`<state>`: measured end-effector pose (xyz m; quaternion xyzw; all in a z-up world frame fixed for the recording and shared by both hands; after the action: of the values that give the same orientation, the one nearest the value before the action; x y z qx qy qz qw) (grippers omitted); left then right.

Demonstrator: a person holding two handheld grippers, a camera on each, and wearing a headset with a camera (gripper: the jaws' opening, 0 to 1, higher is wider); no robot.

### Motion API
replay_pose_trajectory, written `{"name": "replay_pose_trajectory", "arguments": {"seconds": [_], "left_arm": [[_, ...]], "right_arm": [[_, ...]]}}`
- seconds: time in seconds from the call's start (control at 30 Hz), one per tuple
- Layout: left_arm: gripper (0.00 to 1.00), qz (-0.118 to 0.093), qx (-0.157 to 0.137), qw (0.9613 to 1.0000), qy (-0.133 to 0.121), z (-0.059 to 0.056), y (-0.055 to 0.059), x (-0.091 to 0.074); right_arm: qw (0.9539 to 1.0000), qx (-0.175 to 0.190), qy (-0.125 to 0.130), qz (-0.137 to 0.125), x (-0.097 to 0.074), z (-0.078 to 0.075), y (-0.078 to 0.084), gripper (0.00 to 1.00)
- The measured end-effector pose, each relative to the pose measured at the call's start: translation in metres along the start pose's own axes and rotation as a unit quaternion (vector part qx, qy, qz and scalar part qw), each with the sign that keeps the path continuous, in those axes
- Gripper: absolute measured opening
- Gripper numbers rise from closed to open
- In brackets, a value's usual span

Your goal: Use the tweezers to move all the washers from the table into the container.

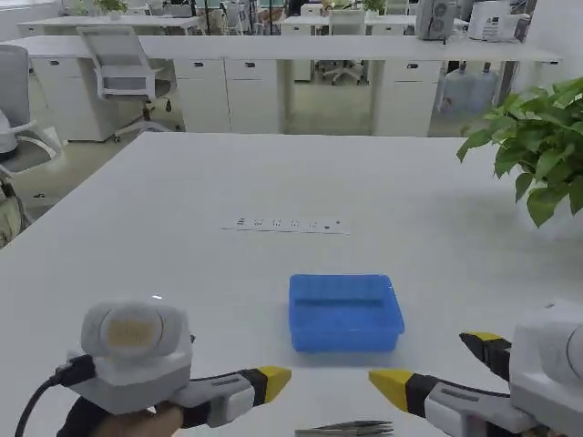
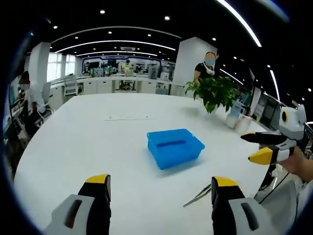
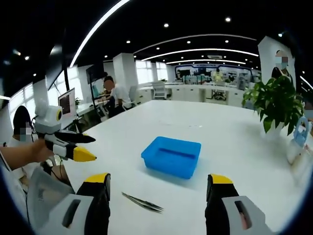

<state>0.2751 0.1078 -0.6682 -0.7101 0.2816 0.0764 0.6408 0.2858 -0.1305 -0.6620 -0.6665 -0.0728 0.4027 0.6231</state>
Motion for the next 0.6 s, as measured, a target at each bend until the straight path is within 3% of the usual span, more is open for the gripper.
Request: {"name": "replay_pose_trajectory", "arguments": {"seconds": [0.07,0.13,0.27,0.4,0.6], "left_arm": [[0.93,-0.018,-0.003,0.9997,-0.014,0.007,-0.007,-0.008],[0.97,-0.024,0.000,0.9994,-0.026,0.013,-0.010,-0.015],[0.99,-0.034,0.001,0.9976,-0.060,0.018,-0.007,-0.024],[0.99,-0.033,0.012,0.9960,-0.083,0.022,0.002,-0.031],[0.99,-0.027,0.024,0.9952,-0.090,0.025,0.003,-0.033]], "right_arm": [[1.0000,0.006,0.003,0.001,-0.001,-0.001,0.002,0.85],[0.9993,0.037,0.003,-0.003,-0.004,-0.002,0.004,0.88],[0.9983,0.055,0.009,-0.015,-0.009,-0.006,0.003,0.91],[0.9983,0.054,0.020,-0.012,-0.011,-0.007,0.005,0.93],[0.9983,0.053,0.021,-0.011,-0.009,-0.007,0.007,0.92]]}}
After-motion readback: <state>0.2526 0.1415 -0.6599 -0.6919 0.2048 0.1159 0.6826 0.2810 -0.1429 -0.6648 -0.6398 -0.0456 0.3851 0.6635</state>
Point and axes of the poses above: the centre of the closed fingertips' face, and the gripper's own axes: x roughly forward along the fingers, z roughly to its left, y roughly out of its underside, the point moved 4 cm from there along -x, roughly backward along the fingers, and after that the axes turned 2 degrees about -y, right-handed, at the moved point
